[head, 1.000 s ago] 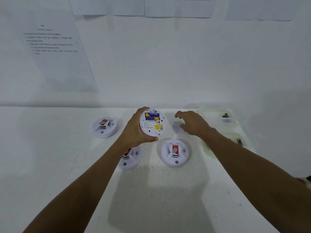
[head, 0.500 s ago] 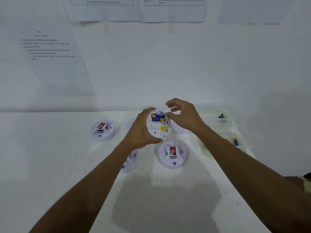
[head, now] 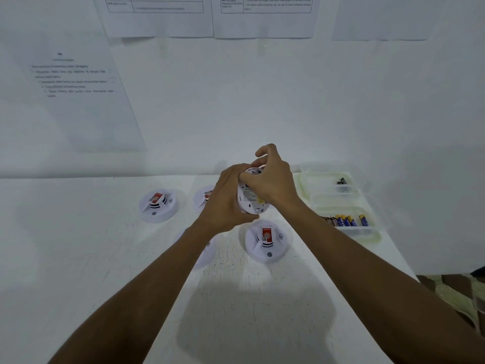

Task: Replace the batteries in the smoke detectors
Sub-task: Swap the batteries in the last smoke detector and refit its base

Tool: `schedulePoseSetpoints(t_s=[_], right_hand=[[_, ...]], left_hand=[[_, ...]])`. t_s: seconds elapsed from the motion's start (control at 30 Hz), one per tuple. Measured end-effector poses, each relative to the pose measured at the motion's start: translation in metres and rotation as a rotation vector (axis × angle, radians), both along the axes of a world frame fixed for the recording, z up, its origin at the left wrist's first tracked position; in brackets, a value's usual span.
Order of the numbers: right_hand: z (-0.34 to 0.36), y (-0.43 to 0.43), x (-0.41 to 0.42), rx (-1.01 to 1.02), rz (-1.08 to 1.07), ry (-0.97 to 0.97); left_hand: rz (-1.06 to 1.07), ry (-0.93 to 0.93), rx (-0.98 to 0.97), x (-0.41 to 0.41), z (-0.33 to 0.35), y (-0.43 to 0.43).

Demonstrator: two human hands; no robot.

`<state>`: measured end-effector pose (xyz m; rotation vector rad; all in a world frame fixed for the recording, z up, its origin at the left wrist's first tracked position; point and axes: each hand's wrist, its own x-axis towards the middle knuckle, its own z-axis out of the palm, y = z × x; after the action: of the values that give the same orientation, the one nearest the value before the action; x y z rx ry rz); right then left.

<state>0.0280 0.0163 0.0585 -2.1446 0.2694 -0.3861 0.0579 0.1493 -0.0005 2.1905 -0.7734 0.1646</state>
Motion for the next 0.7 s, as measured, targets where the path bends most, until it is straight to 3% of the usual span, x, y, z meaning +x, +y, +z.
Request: schedulePoseSetpoints(t_s=[0.43, 0.7], right_hand=[[-0.009, 0.002, -0.006, -0.09, -0.033, -0.044], [-0.02, -0.016, -0.012, -0.186, 0.182, -0.25]], left_hand=[[-0.047, 0.027, -0.015, -0.004, -0.004, -0.002], [-0.096, 0.112, -0.168, 0.002, -0.008, -0.004]])
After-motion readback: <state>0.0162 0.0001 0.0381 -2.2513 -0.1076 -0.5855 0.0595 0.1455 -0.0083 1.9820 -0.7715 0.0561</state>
